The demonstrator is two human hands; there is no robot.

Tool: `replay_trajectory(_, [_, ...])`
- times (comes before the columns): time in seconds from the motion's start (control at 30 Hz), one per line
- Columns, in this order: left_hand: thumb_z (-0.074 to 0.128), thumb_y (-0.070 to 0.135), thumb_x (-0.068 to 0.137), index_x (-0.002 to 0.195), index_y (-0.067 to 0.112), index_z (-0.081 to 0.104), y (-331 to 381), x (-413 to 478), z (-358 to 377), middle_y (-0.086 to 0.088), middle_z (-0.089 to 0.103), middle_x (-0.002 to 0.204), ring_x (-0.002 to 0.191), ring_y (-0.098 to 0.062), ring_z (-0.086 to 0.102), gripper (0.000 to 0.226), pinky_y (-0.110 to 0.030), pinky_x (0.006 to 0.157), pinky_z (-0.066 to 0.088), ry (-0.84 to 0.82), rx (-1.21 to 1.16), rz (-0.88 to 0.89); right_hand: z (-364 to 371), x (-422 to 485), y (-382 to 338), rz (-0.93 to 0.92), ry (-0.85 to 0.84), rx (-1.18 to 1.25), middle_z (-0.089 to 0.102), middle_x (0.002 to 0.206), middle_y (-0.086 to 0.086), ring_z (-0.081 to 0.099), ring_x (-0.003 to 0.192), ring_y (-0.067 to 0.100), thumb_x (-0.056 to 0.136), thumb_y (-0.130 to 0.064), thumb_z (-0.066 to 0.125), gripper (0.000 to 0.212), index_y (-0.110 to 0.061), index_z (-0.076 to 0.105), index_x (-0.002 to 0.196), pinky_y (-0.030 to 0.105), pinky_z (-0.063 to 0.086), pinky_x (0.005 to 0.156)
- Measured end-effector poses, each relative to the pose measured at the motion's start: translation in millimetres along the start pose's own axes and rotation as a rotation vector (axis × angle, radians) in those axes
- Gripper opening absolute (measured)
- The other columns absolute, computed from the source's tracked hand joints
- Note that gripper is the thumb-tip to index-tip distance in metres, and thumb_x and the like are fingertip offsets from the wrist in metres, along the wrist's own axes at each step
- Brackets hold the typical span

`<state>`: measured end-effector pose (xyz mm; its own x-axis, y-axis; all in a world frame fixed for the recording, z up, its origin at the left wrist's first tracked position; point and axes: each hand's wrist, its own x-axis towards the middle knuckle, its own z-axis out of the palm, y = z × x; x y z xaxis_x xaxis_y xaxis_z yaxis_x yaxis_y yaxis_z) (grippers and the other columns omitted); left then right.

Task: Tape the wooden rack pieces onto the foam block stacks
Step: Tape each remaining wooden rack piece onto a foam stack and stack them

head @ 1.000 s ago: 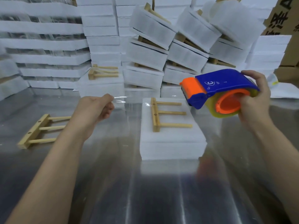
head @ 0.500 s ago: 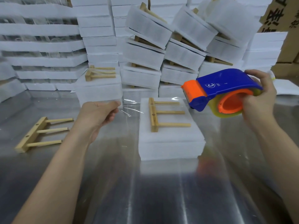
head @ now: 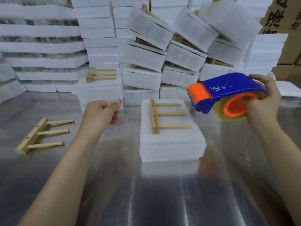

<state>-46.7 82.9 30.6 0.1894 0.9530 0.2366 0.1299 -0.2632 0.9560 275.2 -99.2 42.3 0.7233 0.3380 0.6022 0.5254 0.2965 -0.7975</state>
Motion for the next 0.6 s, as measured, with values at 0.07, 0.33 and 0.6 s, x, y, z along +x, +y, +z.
replay_trajectory(0.07, [0.064, 0.032, 0.091, 0.057, 0.009, 0.058, -6, 0, 6, 0.008, 0.057, 0.045, 0.044, -0.007, 0.058, 0.041, -0.025, 0.057, 0.05, 0.02, 0.055, 0.008, -1, 1, 7, 0.014, 0.011, -0.018, 0.067, 0.097, -0.023, 0.066, 0.094, 0.0, 0.078, 0.003, 0.066, 0.057, -0.049, 0.058, 0.098, 0.017, 0.055, 0.07])
replay_trajectory(0.33, [0.059, 0.035, 0.092, 0.062, 0.0, 0.06, -30, -10, 30, -0.008, 0.055, 0.05, 0.044, -0.013, 0.053, 0.046, -0.029, 0.055, 0.039, 0.016, 0.372, -0.023, 2, -6, 35, 0.045, -0.016, -0.024, 0.06, 0.111, 0.003, 0.06, 0.081, -0.016, 0.073, 0.017, 0.053, 0.054, -0.008, 0.058, 0.12, 0.005, 0.046, 0.064])
replay_trajectory(0.6, [0.047, 0.042, 0.095, 0.059, 0.013, 0.05, -36, -31, 53, -0.01, 0.066, 0.074, 0.08, -0.033, 0.063, 0.047, -0.034, 0.068, 0.048, -0.043, 0.752, 0.053, 3, -13, 43, 0.104, 0.014, -0.045, 0.061, 0.112, 0.009, 0.062, 0.083, 0.0, 0.077, 0.019, 0.052, 0.05, -0.005, 0.058, 0.12, 0.005, 0.046, 0.058])
